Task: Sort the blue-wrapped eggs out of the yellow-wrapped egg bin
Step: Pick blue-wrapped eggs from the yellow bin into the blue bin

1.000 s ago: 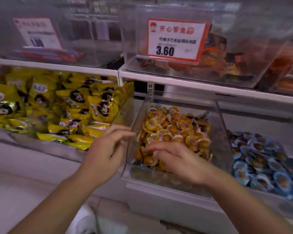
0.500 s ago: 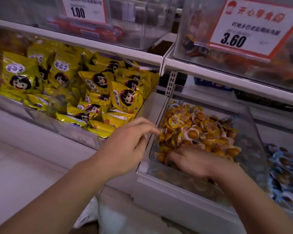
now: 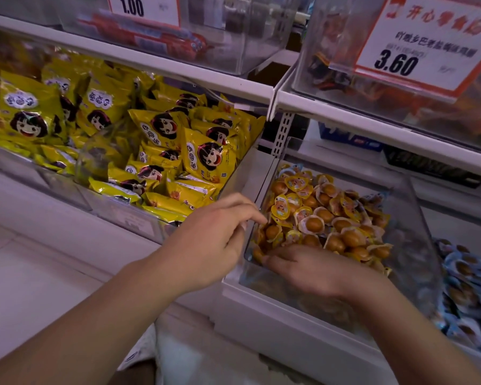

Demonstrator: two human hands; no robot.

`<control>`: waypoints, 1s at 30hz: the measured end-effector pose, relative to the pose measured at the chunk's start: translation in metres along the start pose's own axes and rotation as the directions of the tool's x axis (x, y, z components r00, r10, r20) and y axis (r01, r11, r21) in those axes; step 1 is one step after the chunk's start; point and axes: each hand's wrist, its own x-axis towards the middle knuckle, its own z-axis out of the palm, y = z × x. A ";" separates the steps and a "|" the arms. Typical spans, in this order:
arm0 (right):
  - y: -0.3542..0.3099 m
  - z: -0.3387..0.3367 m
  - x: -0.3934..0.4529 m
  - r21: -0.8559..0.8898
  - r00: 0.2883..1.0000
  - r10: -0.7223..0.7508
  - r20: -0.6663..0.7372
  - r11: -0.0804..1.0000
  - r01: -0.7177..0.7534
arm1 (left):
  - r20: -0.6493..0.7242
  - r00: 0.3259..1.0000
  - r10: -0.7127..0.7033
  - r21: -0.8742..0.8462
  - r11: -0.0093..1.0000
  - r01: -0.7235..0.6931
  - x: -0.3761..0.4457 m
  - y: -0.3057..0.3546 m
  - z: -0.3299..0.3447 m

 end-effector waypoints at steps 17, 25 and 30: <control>0.004 -0.006 0.036 0.160 0.994 -0.088 0.063 0.984 0.077 | -0.004 1.000 -0.021 0.015 1.000 0.021 0.007 0.004 0.009; 0.003 0.001 0.034 0.258 0.990 -0.138 0.024 0.958 0.127 | -0.013 1.000 -0.011 0.041 0.999 0.011 0.005 0.004 0.009; 0.003 0.007 0.030 0.341 0.979 -0.166 -0.115 0.919 0.196 | -0.031 0.999 -0.014 0.030 0.999 0.014 0.007 0.003 0.010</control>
